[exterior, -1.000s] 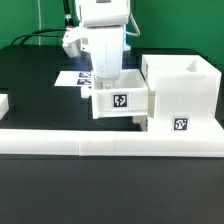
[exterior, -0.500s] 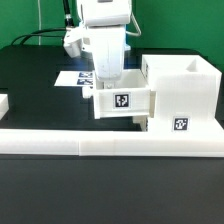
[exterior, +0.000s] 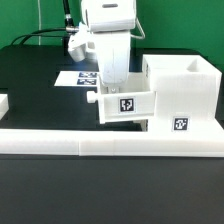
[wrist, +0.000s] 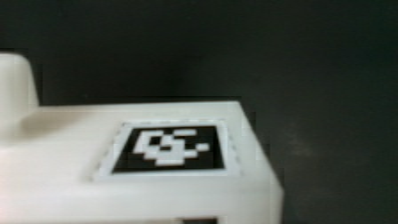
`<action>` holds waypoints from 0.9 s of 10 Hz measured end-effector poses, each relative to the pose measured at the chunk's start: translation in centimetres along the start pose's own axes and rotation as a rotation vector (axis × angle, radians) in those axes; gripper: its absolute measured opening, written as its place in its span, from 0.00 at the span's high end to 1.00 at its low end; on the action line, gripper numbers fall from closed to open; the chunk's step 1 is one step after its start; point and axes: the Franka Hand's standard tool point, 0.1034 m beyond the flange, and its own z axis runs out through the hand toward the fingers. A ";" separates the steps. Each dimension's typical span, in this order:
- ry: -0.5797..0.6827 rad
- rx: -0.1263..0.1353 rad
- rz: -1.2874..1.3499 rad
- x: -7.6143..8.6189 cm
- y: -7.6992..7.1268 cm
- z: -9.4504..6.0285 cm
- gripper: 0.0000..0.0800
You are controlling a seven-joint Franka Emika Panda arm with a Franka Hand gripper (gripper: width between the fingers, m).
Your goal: Assemble drawer
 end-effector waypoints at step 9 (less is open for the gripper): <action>-0.023 -0.024 0.037 1.6 -0.1 0.0 0.94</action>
Offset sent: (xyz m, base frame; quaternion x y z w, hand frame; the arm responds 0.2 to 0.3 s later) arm 0.0000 0.0000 0.0000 0.0000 0.0000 0.0000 1.0000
